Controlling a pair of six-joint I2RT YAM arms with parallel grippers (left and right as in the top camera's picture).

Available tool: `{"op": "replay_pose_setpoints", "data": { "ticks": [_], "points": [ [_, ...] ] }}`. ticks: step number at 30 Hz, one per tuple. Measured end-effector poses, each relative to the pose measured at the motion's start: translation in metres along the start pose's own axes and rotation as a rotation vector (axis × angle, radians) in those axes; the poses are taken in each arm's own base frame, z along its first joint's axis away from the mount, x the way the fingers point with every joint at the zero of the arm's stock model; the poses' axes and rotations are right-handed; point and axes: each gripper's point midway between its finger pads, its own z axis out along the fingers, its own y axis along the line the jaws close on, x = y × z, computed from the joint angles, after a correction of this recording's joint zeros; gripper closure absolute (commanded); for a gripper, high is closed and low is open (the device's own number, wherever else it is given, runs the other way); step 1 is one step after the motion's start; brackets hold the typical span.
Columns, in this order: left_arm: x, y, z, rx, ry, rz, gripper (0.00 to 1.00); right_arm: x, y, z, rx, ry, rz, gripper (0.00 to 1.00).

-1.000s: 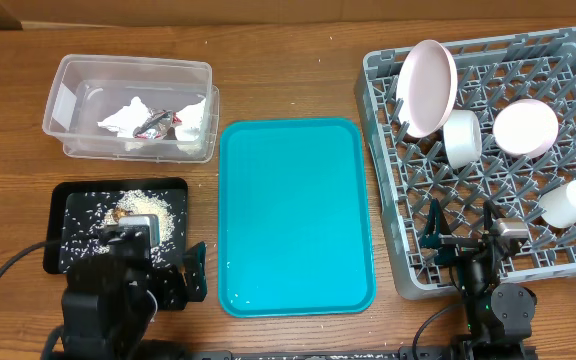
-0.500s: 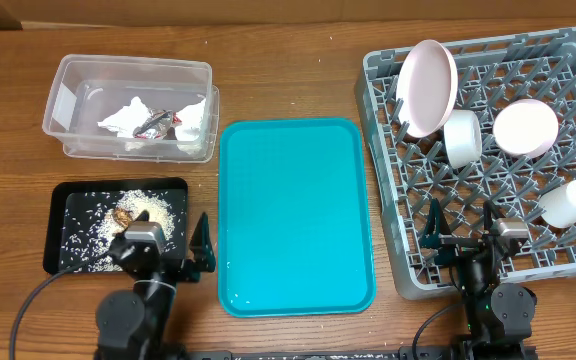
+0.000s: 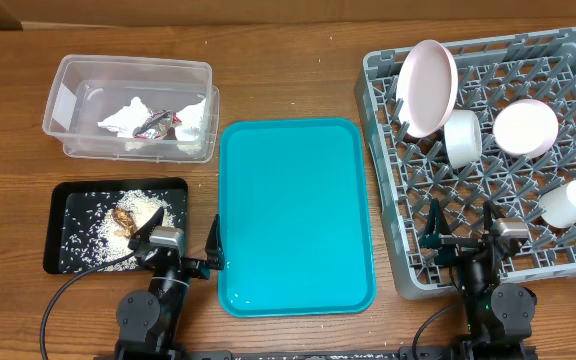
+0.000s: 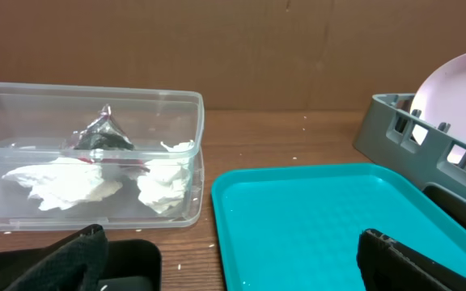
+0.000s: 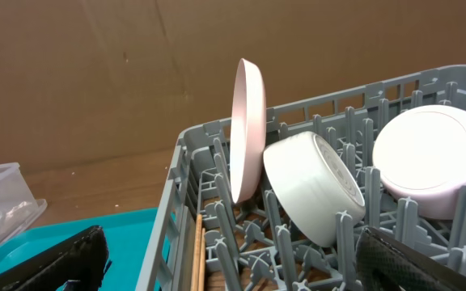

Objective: Sort waste into correct bins and load items into the dishwasher

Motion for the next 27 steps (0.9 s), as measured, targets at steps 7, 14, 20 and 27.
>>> {"op": "replay_pose_setpoints", "data": {
  "ticks": [7,14,20,27],
  "points": [
    [0.0001,0.0,0.0,0.0,0.0,0.014,0.0,0.0002,0.0001,0.0,-0.001,0.001,0.0,0.0],
    [0.0001,0.0,0.0,0.0,0.0,0.015,0.0,0.0002,0.0,0.0,0.0,0.001,0.0,0.0],
    [0.0001,0.0,0.0,0.0,0.0,0.015,0.0,0.0001,0.0,0.0,0.0,0.0,0.0,0.0],
    [0.0001,0.0,0.0,0.0,0.0,0.015,0.0,0.0002,0.0,0.0,0.0,0.001,0.0,0.0]
  ]
}}
